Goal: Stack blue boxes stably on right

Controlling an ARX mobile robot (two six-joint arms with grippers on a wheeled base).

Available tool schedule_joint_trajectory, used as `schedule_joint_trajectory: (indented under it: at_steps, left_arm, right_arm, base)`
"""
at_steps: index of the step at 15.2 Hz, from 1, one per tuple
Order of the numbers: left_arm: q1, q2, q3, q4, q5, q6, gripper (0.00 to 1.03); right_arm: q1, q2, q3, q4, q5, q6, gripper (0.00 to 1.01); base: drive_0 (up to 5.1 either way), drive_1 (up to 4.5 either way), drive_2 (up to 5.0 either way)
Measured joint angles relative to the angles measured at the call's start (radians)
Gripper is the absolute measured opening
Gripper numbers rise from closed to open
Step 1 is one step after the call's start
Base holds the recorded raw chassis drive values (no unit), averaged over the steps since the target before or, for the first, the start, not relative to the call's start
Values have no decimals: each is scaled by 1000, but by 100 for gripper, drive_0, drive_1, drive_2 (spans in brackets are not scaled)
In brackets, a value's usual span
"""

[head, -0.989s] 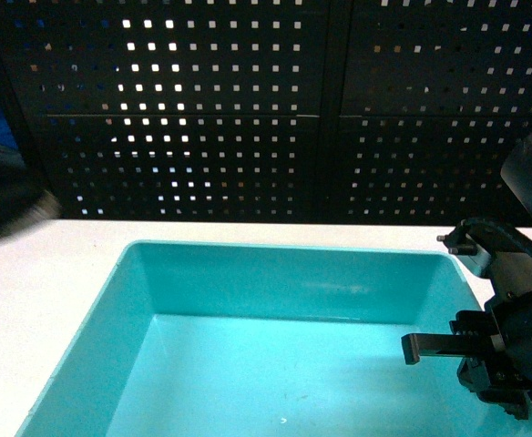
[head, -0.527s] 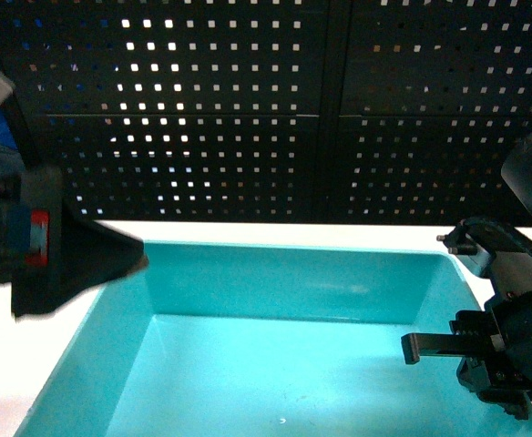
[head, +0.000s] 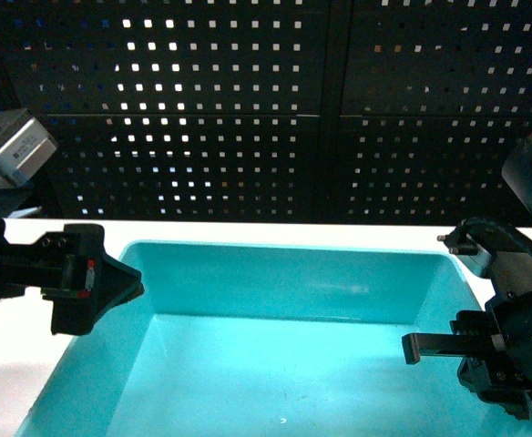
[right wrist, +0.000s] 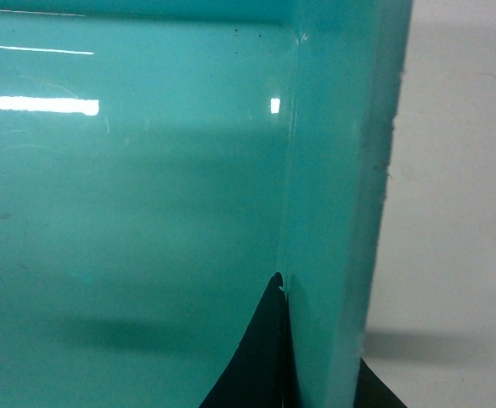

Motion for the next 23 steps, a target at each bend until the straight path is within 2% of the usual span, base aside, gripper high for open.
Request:
schedule_joint_trajectory:
  at_steps: [2,3,4,5,9,11,13,20,21,22,23]
  left_arm:
    - [3,80,4,2,-5,47,98]
    - [16,107,7,-48,0,78,98]
    - [28,122,48,-116,37,114,98]
    - [5,126,105,-159,21,119,98]
    - [-43,130,112,-106,-143,121,98]
    - [-70,156,117,-134,-193,111,98]
    - [-98,165,125,-188,-197,78,98]
    - [-113,165,132,-198,-198,57,98]
    - [-114,166,150,-189,-213,55,98]
    - [-112,166,155,-178,-221,55,72]
    - [-112,167,155,-179,-222,55,65]
  right_arm:
    - [0,0,0,0,0,0,2]
    - [0,0,0,0,0,0,2]
    - [0,0,0,-1,0,0,2]
    - [0,0,0,-1,0,0,2]
    - [0,0,0,0,0,0,2]
    - [0,0,0,-1,0,0,2]
    - [0,0,0,-1,0,0,2]
    - [0,0,0,-1,0,0,2]
    - [0,0,0,-1,0,0,2]
    - [0,0,0,0,0,0,2]
    - [0,0,0,-1,0,0,2]
  base:
    - [0,0,0]
    - [0,0,0]
    - [0,0,0]
    - [0,0,0]
    - [0,0,0]
    - [0,0,0]
    - [0,0,0]
    - [0,0,0]
    - [0,0,0]
    - [0,0,0]
    - [0,0,0]
